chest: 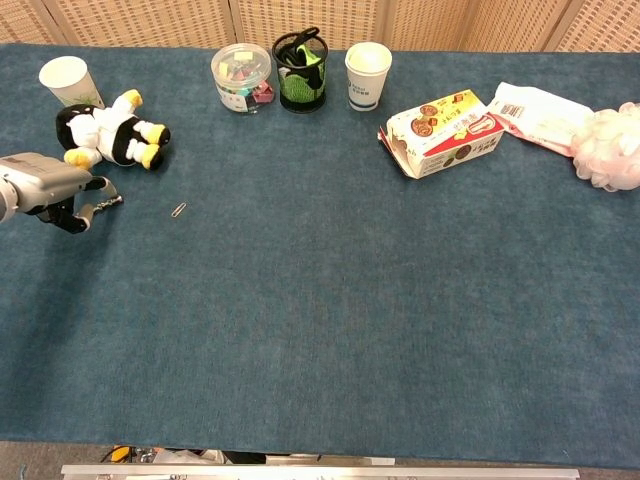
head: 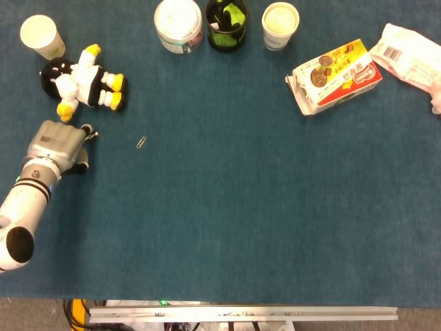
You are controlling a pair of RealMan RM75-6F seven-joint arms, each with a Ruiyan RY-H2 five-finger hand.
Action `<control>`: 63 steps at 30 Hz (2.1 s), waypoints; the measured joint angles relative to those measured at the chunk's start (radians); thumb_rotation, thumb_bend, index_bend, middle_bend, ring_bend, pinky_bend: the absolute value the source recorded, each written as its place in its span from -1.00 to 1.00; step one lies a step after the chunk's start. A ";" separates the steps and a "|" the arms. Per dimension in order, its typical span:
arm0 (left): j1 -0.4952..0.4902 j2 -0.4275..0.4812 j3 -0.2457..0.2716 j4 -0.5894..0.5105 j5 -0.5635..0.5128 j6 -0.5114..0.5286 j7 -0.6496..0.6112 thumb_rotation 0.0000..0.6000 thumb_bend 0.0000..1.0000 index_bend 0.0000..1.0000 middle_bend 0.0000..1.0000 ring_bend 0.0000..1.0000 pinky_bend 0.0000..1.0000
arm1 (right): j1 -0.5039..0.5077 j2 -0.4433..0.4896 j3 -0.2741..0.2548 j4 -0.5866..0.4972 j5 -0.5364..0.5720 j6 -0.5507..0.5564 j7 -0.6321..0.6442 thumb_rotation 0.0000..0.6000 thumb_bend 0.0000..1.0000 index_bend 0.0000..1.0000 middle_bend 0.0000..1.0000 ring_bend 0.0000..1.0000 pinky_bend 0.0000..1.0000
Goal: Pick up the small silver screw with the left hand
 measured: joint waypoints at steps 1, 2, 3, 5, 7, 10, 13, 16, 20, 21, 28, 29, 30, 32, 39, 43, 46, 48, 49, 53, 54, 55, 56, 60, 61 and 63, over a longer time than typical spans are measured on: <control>-0.004 0.001 0.003 -0.003 -0.005 -0.001 0.003 0.22 0.38 -0.75 0.74 0.76 0.62 | 0.000 0.000 0.000 0.000 0.000 0.000 0.000 1.00 -0.38 0.09 0.23 0.31 -0.15; -0.009 0.002 0.008 -0.008 -0.012 -0.004 0.006 0.22 0.38 -0.75 0.74 0.76 0.62 | 0.000 0.000 0.000 0.000 -0.001 0.001 0.000 1.00 -0.38 0.09 0.23 0.31 -0.15; -0.013 0.003 0.011 -0.013 -0.017 -0.006 0.008 0.22 0.38 -0.75 0.74 0.76 0.62 | -0.001 0.000 0.000 0.000 -0.002 0.001 0.000 1.00 -0.38 0.09 0.23 0.31 -0.15; -0.019 0.004 0.018 -0.021 -0.020 -0.008 0.010 0.22 0.38 -0.74 0.74 0.76 0.62 | -0.002 0.000 0.000 0.001 -0.002 0.003 0.001 1.00 -0.38 0.09 0.23 0.31 -0.15; -0.022 0.006 0.024 -0.029 -0.018 -0.008 0.011 0.21 0.38 -0.74 0.74 0.76 0.62 | -0.003 0.000 0.000 0.000 -0.002 0.004 0.001 1.00 -0.38 0.09 0.23 0.31 -0.15; -0.026 0.008 0.032 -0.043 -0.010 -0.002 0.011 0.21 0.38 -0.74 0.74 0.76 0.62 | -0.004 0.001 0.000 0.000 -0.002 0.005 0.001 1.00 -0.38 0.09 0.23 0.31 -0.15; -0.027 0.008 0.038 -0.053 -0.001 0.006 0.006 0.21 0.38 -0.74 0.74 0.76 0.62 | -0.004 0.000 0.001 -0.001 -0.003 0.005 0.001 1.00 -0.38 0.09 0.23 0.31 -0.15; -0.023 0.008 0.035 -0.053 0.012 0.020 -0.007 0.21 0.38 -0.74 0.74 0.76 0.62 | -0.004 0.001 0.001 -0.001 -0.005 0.005 0.001 1.00 -0.38 0.09 0.23 0.31 -0.15; 0.004 0.014 0.022 -0.060 0.070 0.062 -0.052 0.53 0.32 -0.67 0.72 0.75 0.62 | -0.004 0.001 0.002 -0.001 -0.003 0.005 0.003 1.00 -0.38 0.09 0.23 0.31 -0.15; 0.014 0.017 0.019 -0.061 0.091 0.073 -0.066 0.74 0.25 -0.62 0.71 0.74 0.62 | -0.004 0.001 0.003 -0.001 -0.003 0.005 0.004 1.00 -0.38 0.09 0.23 0.31 -0.15; 0.135 0.015 -0.002 -0.047 0.328 0.224 -0.208 1.00 -0.13 -0.28 0.72 0.73 0.61 | 0.003 -0.007 0.002 0.007 -0.010 -0.004 0.012 1.00 -0.38 0.08 0.23 0.31 -0.15; 0.163 0.010 -0.007 -0.039 0.369 0.257 -0.237 1.00 -0.17 -0.26 0.72 0.73 0.61 | 0.004 -0.008 0.002 0.009 -0.011 -0.004 0.014 1.00 -0.38 0.08 0.23 0.31 -0.15; 0.185 0.005 -0.011 -0.032 0.395 0.281 -0.255 1.00 -0.22 -0.25 0.73 0.73 0.61 | 0.005 -0.008 0.002 0.009 -0.012 -0.004 0.015 1.00 -0.38 0.09 0.23 0.31 -0.15; 0.226 -0.012 -0.024 -0.011 0.430 0.326 -0.280 1.00 -0.32 -0.23 0.74 0.73 0.61 | 0.005 -0.009 0.002 0.010 -0.014 -0.003 0.018 1.00 -0.38 0.08 0.23 0.31 -0.15; 0.281 -0.061 -0.059 0.026 0.462 0.371 -0.277 1.00 -0.39 -0.17 0.75 0.73 0.61 | 0.000 -0.008 0.000 0.015 -0.015 0.003 0.026 1.00 -0.38 0.08 0.23 0.31 -0.15; 0.292 -0.079 -0.069 0.032 0.462 0.380 -0.249 1.00 -0.39 -0.21 0.74 0.73 0.62 | -0.001 -0.009 -0.001 0.017 -0.015 0.004 0.030 1.00 -0.38 0.08 0.23 0.31 -0.15; 0.295 -0.105 -0.084 0.043 0.434 0.379 -0.212 1.00 -0.39 -0.22 0.73 0.73 0.62 | -0.001 -0.010 -0.001 0.019 -0.018 0.006 0.035 1.00 -0.38 0.08 0.23 0.31 -0.15; 0.296 -0.125 -0.099 0.057 0.404 0.374 -0.187 1.00 -0.39 -0.22 0.73 0.73 0.62 | -0.002 -0.010 -0.001 0.022 -0.017 0.007 0.039 1.00 -0.38 0.09 0.23 0.31 -0.15; 0.297 -0.132 -0.106 0.062 0.392 0.372 -0.176 1.00 -0.39 -0.22 0.73 0.73 0.62 | -0.002 -0.010 -0.001 0.023 -0.016 0.007 0.040 1.00 -0.38 0.09 0.23 0.31 -0.15; 0.299 -0.163 -0.132 0.089 0.339 0.362 -0.128 1.00 -0.39 -0.18 0.73 0.73 0.62 | -0.006 -0.009 -0.001 0.030 -0.014 0.011 0.048 1.00 -0.38 0.09 0.23 0.31 -0.15; 0.299 -0.168 -0.137 0.095 0.329 0.360 -0.120 1.00 -0.39 -0.17 0.73 0.73 0.62 | -0.006 -0.010 -0.001 0.031 -0.014 0.012 0.050 1.00 -0.38 0.09 0.23 0.31 -0.15; 0.300 -0.172 -0.141 0.100 0.321 0.358 -0.112 1.00 -0.39 -0.16 0.73 0.73 0.62 | -0.007 -0.010 -0.001 0.032 -0.014 0.012 0.052 1.00 -0.38 0.09 0.23 0.31 -0.15; 0.301 -0.178 -0.147 0.108 0.311 0.357 -0.103 1.00 -0.39 -0.15 0.73 0.73 0.62 | -0.007 -0.010 -0.001 0.034 -0.015 0.013 0.054 1.00 -0.38 0.09 0.23 0.31 -0.15; 0.307 -0.194 -0.163 0.130 0.288 0.353 -0.088 1.00 -0.39 -0.13 0.73 0.73 0.62 | -0.007 -0.011 -0.001 0.040 -0.014 0.012 0.060 1.00 -0.38 0.09 0.23 0.31 -0.15; 0.308 -0.197 -0.166 0.134 0.284 0.352 -0.086 1.00 -0.39 -0.13 0.73 0.73 0.62 | -0.007 -0.012 -0.001 0.041 -0.014 0.011 0.062 1.00 -0.38 0.09 0.23 0.31 -0.15; 0.312 -0.203 -0.172 0.144 0.279 0.351 -0.081 1.00 -0.39 -0.13 0.73 0.73 0.62 | -0.006 -0.013 -0.001 0.043 -0.014 0.011 0.063 1.00 -0.38 0.09 0.23 0.31 -0.15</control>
